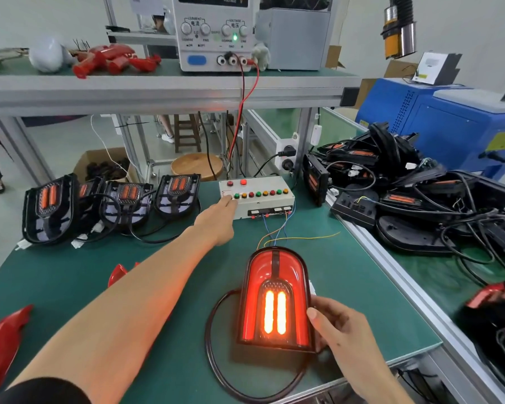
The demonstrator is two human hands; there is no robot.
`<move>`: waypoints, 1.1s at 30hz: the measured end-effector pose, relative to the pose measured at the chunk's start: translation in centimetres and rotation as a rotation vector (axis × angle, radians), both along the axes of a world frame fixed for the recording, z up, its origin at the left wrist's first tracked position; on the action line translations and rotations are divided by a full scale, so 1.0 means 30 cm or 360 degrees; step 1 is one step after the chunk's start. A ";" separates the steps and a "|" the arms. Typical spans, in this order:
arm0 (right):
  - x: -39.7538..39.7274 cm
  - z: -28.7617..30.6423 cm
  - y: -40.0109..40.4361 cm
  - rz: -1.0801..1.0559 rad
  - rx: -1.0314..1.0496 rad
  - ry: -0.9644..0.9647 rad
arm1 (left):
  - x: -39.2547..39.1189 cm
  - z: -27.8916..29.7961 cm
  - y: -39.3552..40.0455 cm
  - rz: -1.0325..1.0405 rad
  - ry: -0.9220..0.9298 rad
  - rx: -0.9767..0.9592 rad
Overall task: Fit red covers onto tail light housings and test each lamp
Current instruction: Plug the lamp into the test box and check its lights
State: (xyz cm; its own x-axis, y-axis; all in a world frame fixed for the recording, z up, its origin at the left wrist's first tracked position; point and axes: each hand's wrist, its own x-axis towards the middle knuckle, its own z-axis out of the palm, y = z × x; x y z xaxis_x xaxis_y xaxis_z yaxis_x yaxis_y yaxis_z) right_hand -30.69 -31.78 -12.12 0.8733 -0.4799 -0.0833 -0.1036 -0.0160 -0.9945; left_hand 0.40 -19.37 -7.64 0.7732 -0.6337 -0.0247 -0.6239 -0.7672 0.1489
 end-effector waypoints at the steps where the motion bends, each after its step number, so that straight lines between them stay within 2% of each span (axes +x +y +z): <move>1: 0.001 -0.002 0.000 0.0005 0.0008 0.0009 | 0.001 0.001 -0.002 0.0001 -0.0018 -0.0015; 15: 0.002 -0.001 -0.001 -0.0028 0.0012 0.0016 | 0.027 0.008 -0.006 -0.0051 0.0007 0.0006; 22: 0.005 -0.007 -0.004 0.0006 0.0032 -0.0003 | 0.012 0.003 -0.035 -0.0073 -0.0130 -0.0087; 27: 0.006 -0.005 -0.009 -0.0002 0.0052 -0.0027 | 0.011 0.012 -0.073 -0.0134 -0.0101 0.0075; 33: 0.008 0.003 -0.008 0.0001 0.0061 -0.0074 | 0.007 0.025 -0.091 -0.0130 -0.0087 0.0093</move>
State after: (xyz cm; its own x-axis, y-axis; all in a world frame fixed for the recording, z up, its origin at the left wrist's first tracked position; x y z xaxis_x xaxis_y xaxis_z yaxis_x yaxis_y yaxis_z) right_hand -30.44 -32.04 -12.03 0.8769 -0.4769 -0.0607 -0.0570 0.0223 -0.9981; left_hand 0.61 -22.10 -6.88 0.7203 -0.6933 -0.0224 -0.6907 -0.7198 0.0695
